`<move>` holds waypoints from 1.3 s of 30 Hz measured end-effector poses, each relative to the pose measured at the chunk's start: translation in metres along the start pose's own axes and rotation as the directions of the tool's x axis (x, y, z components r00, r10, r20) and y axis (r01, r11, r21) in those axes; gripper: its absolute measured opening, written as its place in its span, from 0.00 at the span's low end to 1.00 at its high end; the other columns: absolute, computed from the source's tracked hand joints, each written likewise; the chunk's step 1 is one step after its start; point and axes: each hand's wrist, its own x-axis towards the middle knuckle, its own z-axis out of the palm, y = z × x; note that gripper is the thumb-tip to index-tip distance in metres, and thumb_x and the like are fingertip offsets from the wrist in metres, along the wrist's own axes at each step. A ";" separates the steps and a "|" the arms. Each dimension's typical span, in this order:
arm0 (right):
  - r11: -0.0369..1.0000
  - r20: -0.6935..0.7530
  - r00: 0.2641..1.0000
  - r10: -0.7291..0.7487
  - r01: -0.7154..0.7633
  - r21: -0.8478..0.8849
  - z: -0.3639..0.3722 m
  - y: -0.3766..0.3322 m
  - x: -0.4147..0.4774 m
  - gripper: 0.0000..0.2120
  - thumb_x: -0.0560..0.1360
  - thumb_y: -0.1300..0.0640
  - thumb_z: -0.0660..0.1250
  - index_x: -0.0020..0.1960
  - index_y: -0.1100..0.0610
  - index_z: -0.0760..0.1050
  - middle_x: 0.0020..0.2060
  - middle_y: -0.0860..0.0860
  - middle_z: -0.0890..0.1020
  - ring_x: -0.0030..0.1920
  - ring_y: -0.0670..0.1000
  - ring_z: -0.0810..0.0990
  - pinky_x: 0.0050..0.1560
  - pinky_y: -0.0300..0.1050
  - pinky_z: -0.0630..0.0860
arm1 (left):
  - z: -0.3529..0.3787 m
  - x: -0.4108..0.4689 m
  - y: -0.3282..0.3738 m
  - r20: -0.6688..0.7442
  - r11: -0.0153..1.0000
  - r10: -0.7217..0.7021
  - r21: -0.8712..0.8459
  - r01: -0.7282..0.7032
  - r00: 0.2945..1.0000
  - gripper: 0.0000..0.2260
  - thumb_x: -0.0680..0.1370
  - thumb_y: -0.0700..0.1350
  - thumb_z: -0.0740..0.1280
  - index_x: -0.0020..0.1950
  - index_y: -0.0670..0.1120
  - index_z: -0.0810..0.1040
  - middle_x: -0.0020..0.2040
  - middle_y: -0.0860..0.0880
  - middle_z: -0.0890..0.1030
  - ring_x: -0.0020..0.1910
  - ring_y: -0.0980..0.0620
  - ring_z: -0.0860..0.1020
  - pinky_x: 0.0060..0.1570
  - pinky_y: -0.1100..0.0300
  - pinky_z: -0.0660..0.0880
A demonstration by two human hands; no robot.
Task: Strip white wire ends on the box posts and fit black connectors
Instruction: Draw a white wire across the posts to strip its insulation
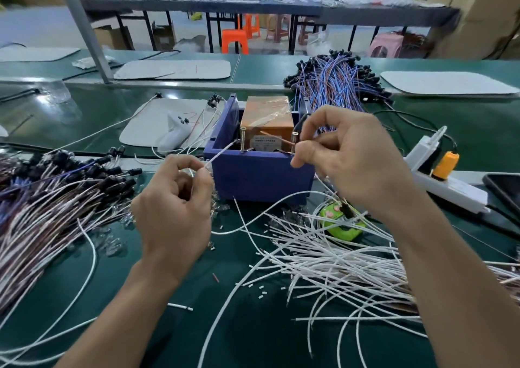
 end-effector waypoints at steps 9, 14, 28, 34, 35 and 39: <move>0.986 -0.087 0.994 0.072 -0.057 0.158 -0.025 0.014 0.004 0.06 0.70 0.64 0.79 0.39 0.54 0.85 0.32 0.53 0.86 0.28 0.49 0.79 0.32 0.38 0.75 | 0.004 0.003 -0.005 0.024 0.999 -0.005 0.043 0.004 1.000 0.02 0.80 0.51 0.69 0.48 0.56 0.78 0.39 0.60 0.81 0.32 0.58 0.76 0.36 0.74 0.66; 0.976 -0.059 0.993 0.106 -0.092 0.197 -0.026 0.017 0.006 0.10 0.73 0.68 0.74 0.40 0.55 0.85 0.35 0.53 0.87 0.30 0.48 0.79 0.34 0.36 0.76 | 0.008 0.005 -0.007 0.057 0.999 -0.006 0.032 0.004 0.998 0.03 0.80 0.49 0.70 0.47 0.56 0.79 0.37 0.62 0.79 0.30 0.60 0.75 0.36 0.76 0.65; 0.987 -0.068 0.989 0.130 -0.122 0.105 -0.023 0.018 0.004 0.06 0.72 0.65 0.77 0.41 0.55 0.85 0.32 0.52 0.86 0.30 0.50 0.83 0.33 0.43 0.78 | 0.016 0.006 -0.010 0.085 1.000 0.028 -0.010 -0.027 0.996 0.01 0.79 0.52 0.69 0.49 0.57 0.79 0.33 0.57 0.77 0.27 0.56 0.72 0.33 0.73 0.64; 0.990 -0.069 0.989 0.129 -0.124 0.068 -0.020 0.020 0.004 0.06 0.72 0.63 0.77 0.41 0.54 0.85 0.31 0.52 0.86 0.28 0.48 0.81 0.32 0.41 0.77 | 0.017 0.006 -0.010 0.073 1.000 0.017 -0.016 -0.016 0.997 0.01 0.79 0.52 0.69 0.48 0.56 0.80 0.33 0.59 0.79 0.27 0.56 0.73 0.33 0.74 0.65; 0.990 -0.074 0.989 0.130 -0.125 0.067 -0.020 0.020 0.004 0.05 0.72 0.63 0.77 0.40 0.54 0.85 0.31 0.51 0.86 0.28 0.48 0.80 0.32 0.40 0.76 | 0.017 0.006 -0.009 0.069 1.000 0.017 -0.018 -0.016 0.997 0.02 0.79 0.51 0.70 0.47 0.56 0.80 0.33 0.59 0.79 0.26 0.56 0.72 0.33 0.74 0.65; 0.990 -0.114 0.985 0.131 -0.124 0.067 -0.020 0.021 0.005 0.05 0.70 0.63 0.77 0.39 0.54 0.85 0.29 0.50 0.85 0.25 0.47 0.78 0.29 0.37 0.74 | 0.017 0.005 -0.010 0.063 0.999 -0.038 -0.036 0.040 0.997 0.02 0.79 0.51 0.70 0.47 0.54 0.80 0.31 0.55 0.79 0.24 0.52 0.71 0.32 0.62 0.69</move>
